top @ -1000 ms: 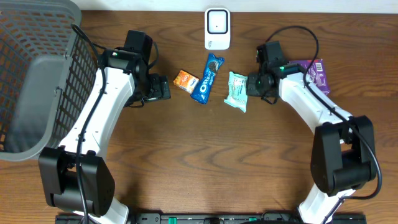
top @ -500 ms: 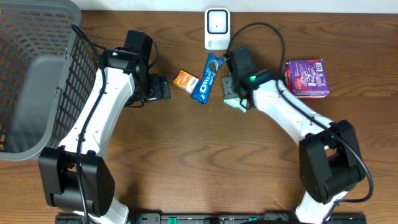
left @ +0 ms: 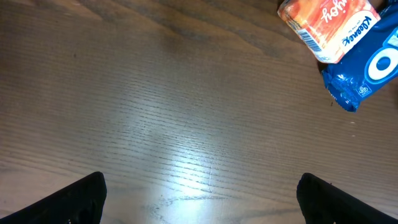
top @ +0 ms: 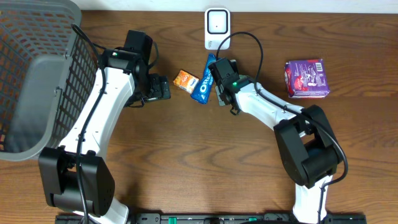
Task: Scan the item barcode
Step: 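Carry the wipes pack past the scanner and release it on the table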
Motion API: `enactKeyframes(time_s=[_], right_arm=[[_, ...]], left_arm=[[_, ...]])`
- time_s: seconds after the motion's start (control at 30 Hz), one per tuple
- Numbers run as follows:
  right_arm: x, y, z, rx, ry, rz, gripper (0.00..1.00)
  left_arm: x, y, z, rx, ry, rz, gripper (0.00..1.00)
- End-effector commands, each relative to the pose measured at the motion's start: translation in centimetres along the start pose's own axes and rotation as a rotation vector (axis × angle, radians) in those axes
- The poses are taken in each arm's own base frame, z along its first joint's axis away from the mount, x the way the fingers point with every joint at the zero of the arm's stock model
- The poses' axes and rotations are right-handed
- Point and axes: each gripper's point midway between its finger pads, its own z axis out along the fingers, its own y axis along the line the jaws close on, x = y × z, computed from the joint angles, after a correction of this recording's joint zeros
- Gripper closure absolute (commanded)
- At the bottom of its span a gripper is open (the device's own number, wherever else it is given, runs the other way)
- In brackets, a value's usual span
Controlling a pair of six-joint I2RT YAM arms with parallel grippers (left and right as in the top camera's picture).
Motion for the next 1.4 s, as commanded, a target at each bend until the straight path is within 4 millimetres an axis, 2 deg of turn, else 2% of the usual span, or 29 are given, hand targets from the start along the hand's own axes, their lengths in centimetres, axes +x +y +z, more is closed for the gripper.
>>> enactKeyframes(time_s=[0.0, 0.07, 0.17, 0.2, 0.37, 0.5, 0.53, 0.67, 0.8, 0.93, 1.03, 1.07, 1.13, 1.23, 1.37], right_arm=[[1.7, -0.8, 2.2, 0.030, 0.062, 0.018, 0.54], [1.9, -1.1, 2.4, 0.026, 0.079, 0.024, 0.79], [1.6, -1.2, 1.9, -0.004, 0.083, 0.040, 0.97], [1.3, -1.3, 1.6, -0.018, 0.083, 0.047, 0.99], [-2.2, -1.3, -1.4, -0.207, 0.067, 0.132, 0.99], [-5.1, -1.2, -4.0, -0.485, 0.061, 0.226, 0.99], [-5.7, -1.1, -4.8, -0.615, 0.066, 0.262, 0.99], [-5.7, -2.3, -5.8, -0.866, 0.104, 0.357, 0.99], [-4.4, -4.2, -4.3, -0.959, 0.151, 0.446, 0.99], [-2.7, -6.2, -1.1, -0.924, 0.179, 0.516, 0.99], [-1.1, -8.9, 1.3, -0.762, 0.222, 0.581, 0.98], [-0.1, -10.5, 2.1, -0.655, 0.248, 0.611, 0.92], [0.4, -11.9, 2.3, -0.560, 0.251, 0.608, 0.80], [0.4, -14.0, 1.8, -0.433, 0.233, 0.599, 0.79], [-1.3, -16.2, -0.8, -0.351, 0.159, 0.587, 0.76]], left_arm=[[0.0, 0.3, -0.1, -0.012, -0.005, 0.013, 0.02], [0.0, 0.3, -0.1, -0.013, -0.005, 0.013, 0.02], [0.0, 0.3, -0.1, -0.012, -0.005, 0.013, 0.02], [0.0, 0.3, -0.1, -0.012, -0.005, 0.012, 0.02], [0.0, 0.3, -0.1, -0.012, -0.005, 0.013, 0.02], [0.0, 0.3, -0.1, -0.012, -0.005, 0.013, 0.02], [0.0, 0.3, -0.1, -0.013, -0.005, 0.013, 0.02], [0.0, 0.3, -0.1, -0.012, -0.005, 0.013, 0.02], [0.0, 0.3, -0.1, -0.012, -0.005, 0.013, 0.02], [0.0, 0.3, -0.1, -0.012, -0.005, 0.013, 0.02], [0.0, 0.3, -0.1, -0.012, -0.005, 0.013, 0.02], [0.0, 0.3, -0.1, -0.012, -0.005, 0.013, 0.02], [0.0, 0.3, -0.1, -0.012, -0.005, 0.012, 0.02], [0.0, 0.3, -0.1, -0.012, -0.005, 0.013, 0.02], [0.0, 0.3, -0.1, -0.013, -0.005, 0.013, 0.02]])
